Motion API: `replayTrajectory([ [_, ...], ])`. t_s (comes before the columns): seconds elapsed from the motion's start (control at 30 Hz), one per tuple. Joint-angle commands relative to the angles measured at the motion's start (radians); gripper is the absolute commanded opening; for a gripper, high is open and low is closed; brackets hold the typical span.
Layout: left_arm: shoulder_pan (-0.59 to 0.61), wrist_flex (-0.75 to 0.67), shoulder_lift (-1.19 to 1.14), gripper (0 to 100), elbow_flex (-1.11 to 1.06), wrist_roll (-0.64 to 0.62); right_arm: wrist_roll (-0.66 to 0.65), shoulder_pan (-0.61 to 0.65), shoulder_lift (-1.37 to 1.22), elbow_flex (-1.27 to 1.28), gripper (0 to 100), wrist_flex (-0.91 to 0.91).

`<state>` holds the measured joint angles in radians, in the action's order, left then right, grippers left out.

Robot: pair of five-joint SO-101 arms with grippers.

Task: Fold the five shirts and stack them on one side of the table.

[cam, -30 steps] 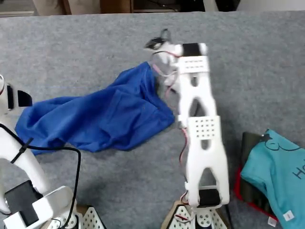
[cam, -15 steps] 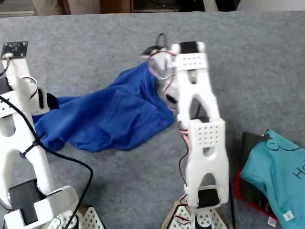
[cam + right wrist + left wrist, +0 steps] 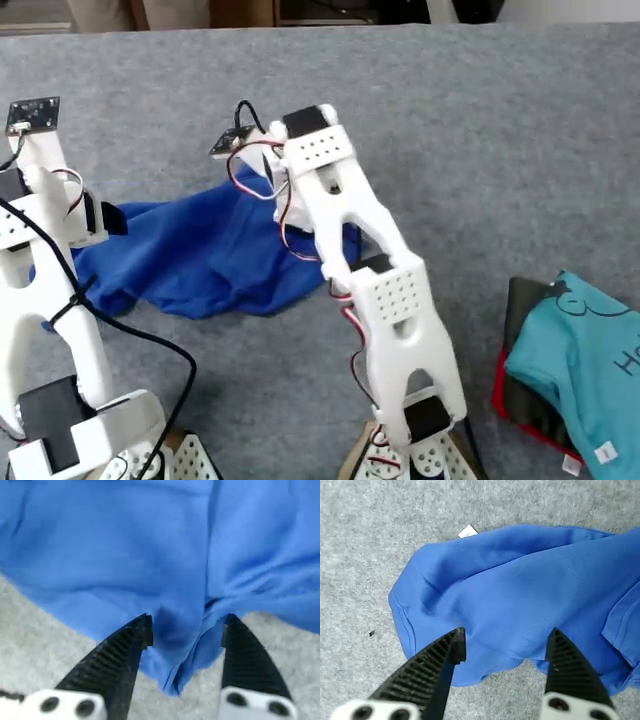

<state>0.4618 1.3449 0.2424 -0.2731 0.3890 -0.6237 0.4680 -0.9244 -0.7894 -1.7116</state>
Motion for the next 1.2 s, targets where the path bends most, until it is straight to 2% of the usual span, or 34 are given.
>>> replayTrajectory([
  [0.0,0.009,-0.008,0.028,26,0.0,-0.009,0.031,-0.045,-0.035,-0.007,0.8,0.002],
  [0.2,0.064,-0.014,0.028,26,0.0,-0.003,-0.018,-0.165,0.004,-0.01,0.5,-0.075],
  [0.3,0.074,-0.014,0.028,26,0.0,-0.003,-0.057,-0.217,0.076,0.073,0.5,-0.075],
  [0.47,0.072,-0.014,0.028,26,0.0,-0.003,-0.124,-0.257,0.282,0.363,0.5,-0.046],
  [0.57,0.071,-0.015,0.028,26,0.003,-0.003,-0.15,-0.28,0.438,0.585,0.5,0.025],
  [0.73,0.069,-0.098,0.015,26,0.0,-0.012,-0.198,-0.282,0.727,1.036,0.5,0.19],
  [0.9,0.04,-0.163,-0.096,27,0.038,-0.114,-0.227,-0.283,0.961,1.409,0.5,0.353],
  [1.03,-0.009,-0.161,-0.237,26,0.133,-0.189,-0.253,-0.325,1.053,1.509,0.5,0.365],
  [1.17,0.003,-0.155,-0.395,26,0.273,-0.25,-0.293,-0.392,1.066,1.508,0.5,0.362],
])
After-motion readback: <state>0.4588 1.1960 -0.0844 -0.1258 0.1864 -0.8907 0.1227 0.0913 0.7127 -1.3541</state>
